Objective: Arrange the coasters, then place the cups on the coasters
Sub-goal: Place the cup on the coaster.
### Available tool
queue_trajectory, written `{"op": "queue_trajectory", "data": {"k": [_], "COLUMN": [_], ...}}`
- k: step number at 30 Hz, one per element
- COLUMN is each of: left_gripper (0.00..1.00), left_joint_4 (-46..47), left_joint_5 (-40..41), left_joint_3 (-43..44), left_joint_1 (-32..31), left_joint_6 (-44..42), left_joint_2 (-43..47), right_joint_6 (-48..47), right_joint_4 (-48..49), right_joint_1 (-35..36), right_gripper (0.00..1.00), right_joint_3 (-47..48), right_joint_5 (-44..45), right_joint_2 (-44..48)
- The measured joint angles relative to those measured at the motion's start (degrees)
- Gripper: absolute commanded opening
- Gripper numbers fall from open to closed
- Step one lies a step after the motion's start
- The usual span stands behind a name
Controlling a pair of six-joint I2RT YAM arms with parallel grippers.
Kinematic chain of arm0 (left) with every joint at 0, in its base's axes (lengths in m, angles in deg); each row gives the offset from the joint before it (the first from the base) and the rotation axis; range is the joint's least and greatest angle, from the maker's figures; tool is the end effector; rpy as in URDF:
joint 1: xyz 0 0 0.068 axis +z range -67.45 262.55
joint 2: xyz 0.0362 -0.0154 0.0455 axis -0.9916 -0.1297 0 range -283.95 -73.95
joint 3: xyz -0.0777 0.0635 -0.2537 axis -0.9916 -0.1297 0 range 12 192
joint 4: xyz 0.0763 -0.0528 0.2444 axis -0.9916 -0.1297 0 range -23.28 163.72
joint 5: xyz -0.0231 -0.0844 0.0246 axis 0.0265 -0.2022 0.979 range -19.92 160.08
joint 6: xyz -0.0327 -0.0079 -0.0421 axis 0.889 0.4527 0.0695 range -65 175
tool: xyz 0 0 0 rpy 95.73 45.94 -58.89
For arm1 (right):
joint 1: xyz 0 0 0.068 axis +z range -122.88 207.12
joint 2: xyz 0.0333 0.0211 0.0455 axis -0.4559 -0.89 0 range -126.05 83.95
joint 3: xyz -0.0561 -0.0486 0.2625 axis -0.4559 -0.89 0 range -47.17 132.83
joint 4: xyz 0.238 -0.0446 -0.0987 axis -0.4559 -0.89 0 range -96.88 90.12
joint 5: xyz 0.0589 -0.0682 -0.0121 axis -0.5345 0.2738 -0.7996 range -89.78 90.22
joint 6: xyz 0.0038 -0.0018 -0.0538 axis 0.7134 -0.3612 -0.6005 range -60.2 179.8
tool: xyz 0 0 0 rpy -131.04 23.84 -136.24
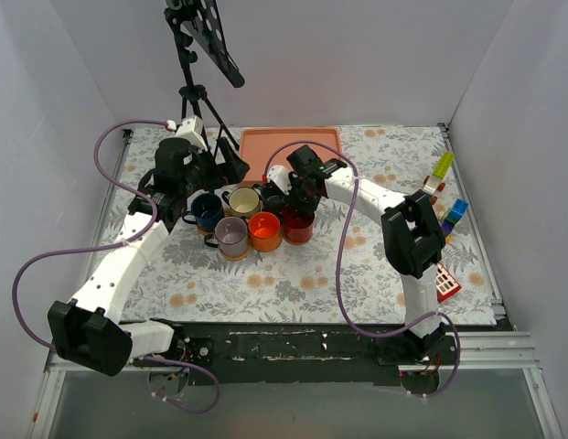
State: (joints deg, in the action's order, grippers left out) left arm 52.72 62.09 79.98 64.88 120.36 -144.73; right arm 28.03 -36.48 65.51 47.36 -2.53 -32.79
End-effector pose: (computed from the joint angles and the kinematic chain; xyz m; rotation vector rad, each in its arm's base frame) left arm 0.2659 -0.0899 0.3667 -0.7779 2.0012 -1.0389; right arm 0.3478 0.2778 0.2183 -1.5079 2.1171 0.1041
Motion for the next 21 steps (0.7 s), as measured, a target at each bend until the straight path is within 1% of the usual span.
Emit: {"op": "queue_trajectory", "data": {"k": [3, 6, 12, 13, 21], "left_gripper": [0.96, 0.97, 0.98, 0.98, 0.98], "left_joint_4": [0.00, -0.02, -0.02, -0.04, -0.55], "left_joint_5": [0.00, 0.09, 0.59, 0.70, 1.36], "left_joint_3": [-0.02, -0.02, -0.02, -0.02, -0.02], "left_joint_1": [0.00, 0.00, 0.00, 0.00, 0.00], "left_joint_6": [0.00, 0.00, 0.00, 0.00, 0.00], "left_joint_2": [0.07, 0.07, 0.07, 0.07, 0.07], "right_joint_6": [0.17, 0.52, 1.27, 1.44, 1.86], "right_joint_4": [0.04, 0.31, 1.49, 1.55, 3.89], "right_joint_1": [0.00, 0.00, 0.00, 0.00, 0.00], "right_gripper": [0.38, 0.45, 0.47, 0.49, 0.50], "right_joint_3": [0.24, 0.35, 0.35, 0.35, -1.38], "right_joint_5": [0.52, 1.27, 1.95, 1.97, 1.92], "right_joint_2": [0.00, 0.00, 0.00, 0.00, 0.79]}}
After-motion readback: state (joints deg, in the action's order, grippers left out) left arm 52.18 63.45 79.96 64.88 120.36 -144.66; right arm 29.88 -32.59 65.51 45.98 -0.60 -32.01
